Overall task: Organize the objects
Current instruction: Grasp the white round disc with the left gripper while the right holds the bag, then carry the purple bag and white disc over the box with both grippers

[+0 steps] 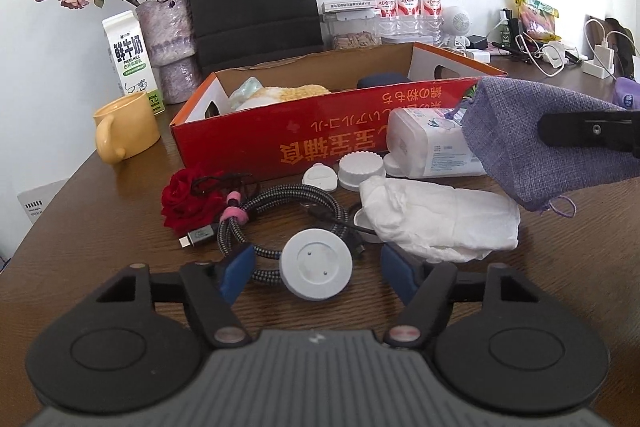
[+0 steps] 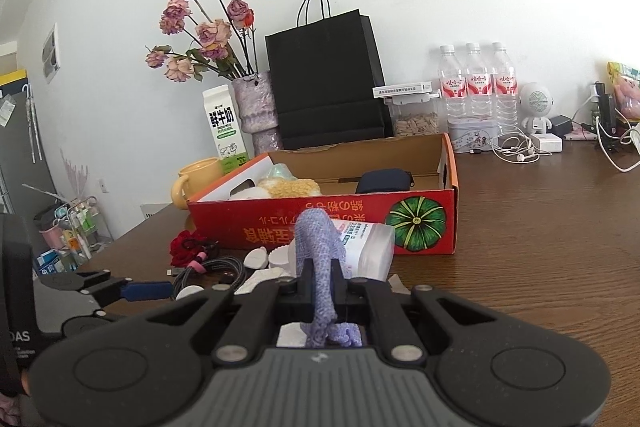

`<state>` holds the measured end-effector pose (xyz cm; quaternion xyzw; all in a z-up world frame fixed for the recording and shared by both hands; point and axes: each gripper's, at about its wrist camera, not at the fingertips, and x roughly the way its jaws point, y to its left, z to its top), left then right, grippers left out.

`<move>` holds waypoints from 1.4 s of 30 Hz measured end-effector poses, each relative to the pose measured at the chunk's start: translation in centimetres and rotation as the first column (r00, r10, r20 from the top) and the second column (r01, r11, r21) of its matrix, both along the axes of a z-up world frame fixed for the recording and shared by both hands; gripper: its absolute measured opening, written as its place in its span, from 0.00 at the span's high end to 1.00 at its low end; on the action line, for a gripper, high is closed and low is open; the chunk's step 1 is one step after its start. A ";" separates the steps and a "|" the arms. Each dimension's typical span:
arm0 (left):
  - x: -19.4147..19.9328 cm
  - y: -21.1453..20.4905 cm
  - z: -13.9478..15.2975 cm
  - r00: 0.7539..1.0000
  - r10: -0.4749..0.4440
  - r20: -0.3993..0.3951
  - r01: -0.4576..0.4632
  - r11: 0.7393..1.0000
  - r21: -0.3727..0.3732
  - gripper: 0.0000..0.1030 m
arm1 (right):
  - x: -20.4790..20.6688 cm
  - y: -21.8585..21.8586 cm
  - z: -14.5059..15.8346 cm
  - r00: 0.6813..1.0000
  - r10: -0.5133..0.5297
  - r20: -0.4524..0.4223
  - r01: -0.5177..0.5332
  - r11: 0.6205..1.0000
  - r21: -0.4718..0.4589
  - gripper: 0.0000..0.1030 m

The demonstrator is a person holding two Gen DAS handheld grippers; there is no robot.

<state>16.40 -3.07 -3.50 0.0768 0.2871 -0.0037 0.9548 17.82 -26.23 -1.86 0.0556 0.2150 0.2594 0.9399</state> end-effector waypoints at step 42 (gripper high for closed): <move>-1.8 5.4 1.7 0.999 -0.036 0.034 0.042 0.981 -0.189 0.61 | 5.6 12.2 -2.8 0.965 0.235 -0.118 -0.254 0.947 -0.197 0.95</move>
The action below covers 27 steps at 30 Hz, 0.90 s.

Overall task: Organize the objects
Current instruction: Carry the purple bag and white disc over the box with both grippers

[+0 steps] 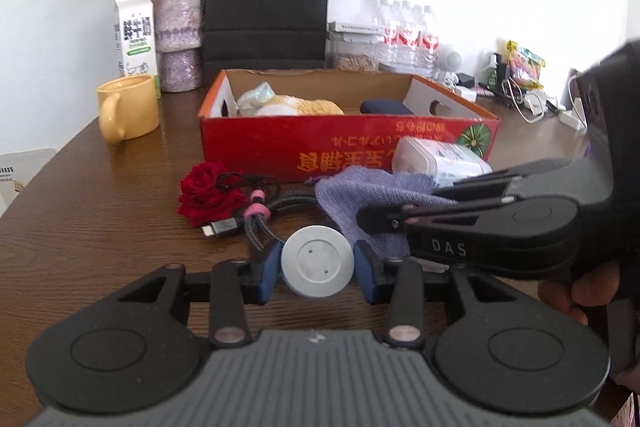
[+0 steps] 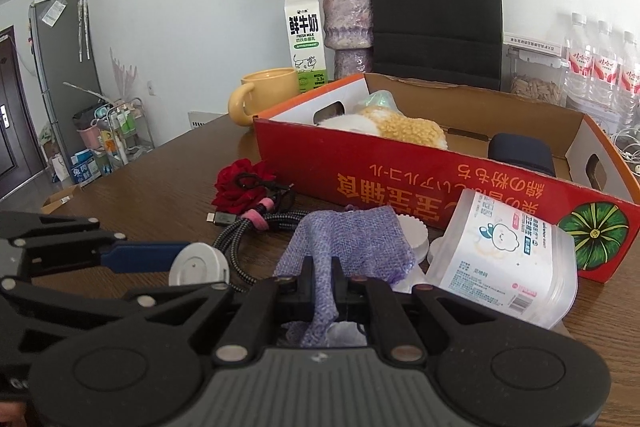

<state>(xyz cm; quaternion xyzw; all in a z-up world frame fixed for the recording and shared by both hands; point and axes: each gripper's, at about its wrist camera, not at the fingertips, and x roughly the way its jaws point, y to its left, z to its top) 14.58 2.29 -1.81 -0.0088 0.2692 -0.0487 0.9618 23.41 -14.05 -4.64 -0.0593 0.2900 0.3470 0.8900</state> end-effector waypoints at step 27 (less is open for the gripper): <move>5.9 -0.4 7.1 0.989 0.065 0.133 -0.061 0.998 -0.035 0.60 | 2.1 -5.0 7.9 0.976 -0.111 0.187 0.077 0.981 0.179 0.95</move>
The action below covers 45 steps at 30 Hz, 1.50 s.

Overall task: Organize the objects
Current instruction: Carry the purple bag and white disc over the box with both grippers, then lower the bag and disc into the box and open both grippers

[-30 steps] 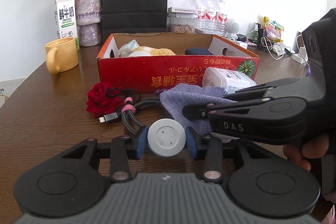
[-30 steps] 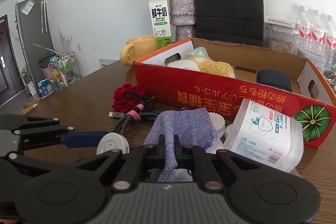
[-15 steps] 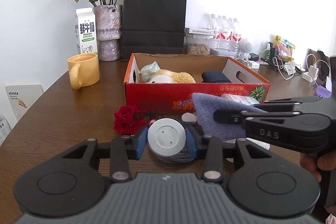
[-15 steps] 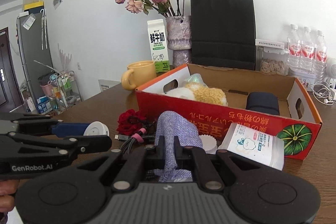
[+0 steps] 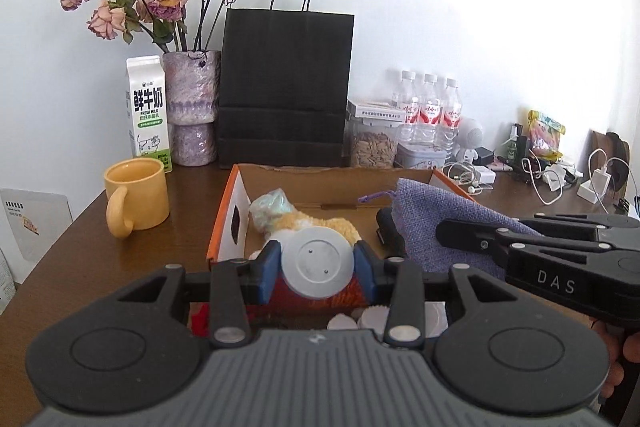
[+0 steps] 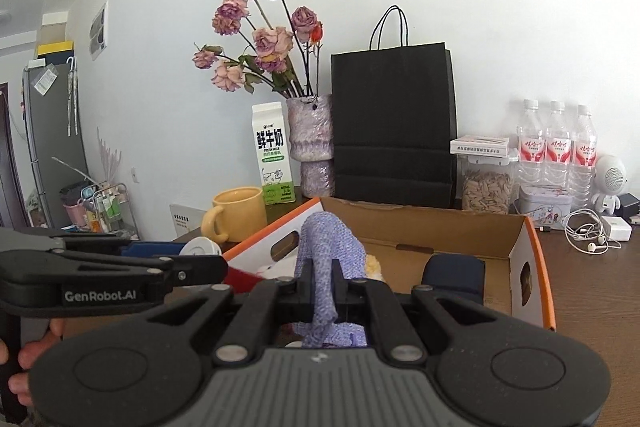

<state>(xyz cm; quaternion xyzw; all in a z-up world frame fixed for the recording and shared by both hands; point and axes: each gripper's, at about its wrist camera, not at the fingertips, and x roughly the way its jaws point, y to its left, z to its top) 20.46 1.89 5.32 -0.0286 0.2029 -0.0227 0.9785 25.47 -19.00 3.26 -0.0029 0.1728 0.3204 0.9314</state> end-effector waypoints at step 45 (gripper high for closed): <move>14.8 -1.0 -1.3 0.995 0.091 -0.042 -0.092 0.996 -0.009 0.00 | 12.7 -0.8 -3.7 0.969 -0.246 -0.018 0.242 0.962 -0.127 0.00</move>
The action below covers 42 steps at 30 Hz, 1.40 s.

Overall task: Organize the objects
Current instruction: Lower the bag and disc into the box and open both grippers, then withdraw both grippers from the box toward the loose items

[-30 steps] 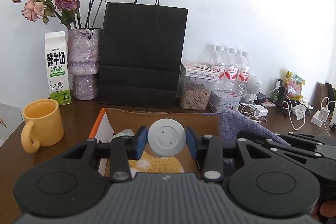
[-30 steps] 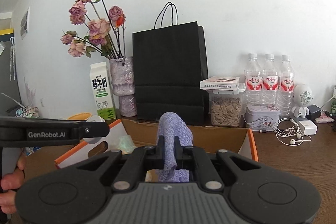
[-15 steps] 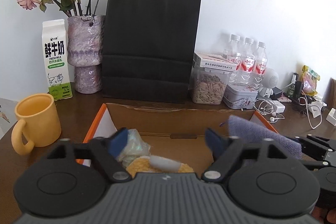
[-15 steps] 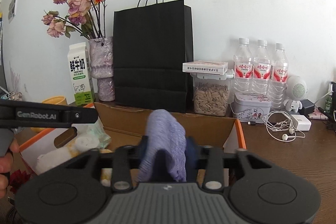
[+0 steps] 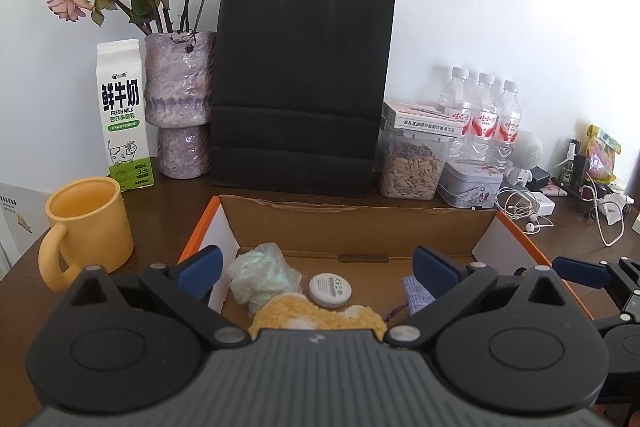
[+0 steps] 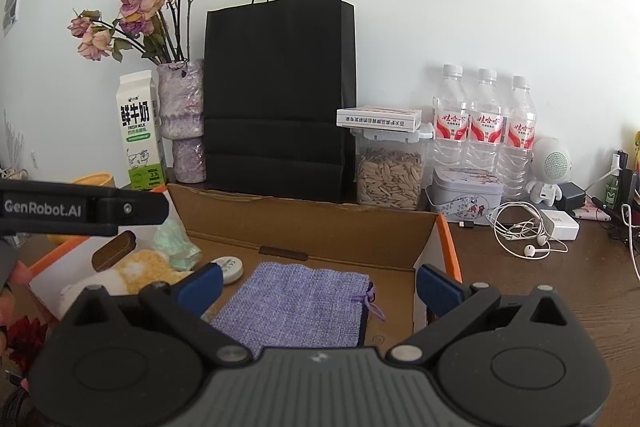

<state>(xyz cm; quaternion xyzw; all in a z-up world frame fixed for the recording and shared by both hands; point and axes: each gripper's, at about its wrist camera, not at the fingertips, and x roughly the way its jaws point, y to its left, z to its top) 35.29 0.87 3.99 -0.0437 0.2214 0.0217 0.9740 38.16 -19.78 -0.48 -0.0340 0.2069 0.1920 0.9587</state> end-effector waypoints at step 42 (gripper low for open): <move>-10.7 2.1 1.4 1.000 0.015 -0.020 -0.014 1.000 0.027 0.00 | -11.0 -1.1 1.3 0.999 0.033 -0.002 -0.033 0.999 -0.030 0.00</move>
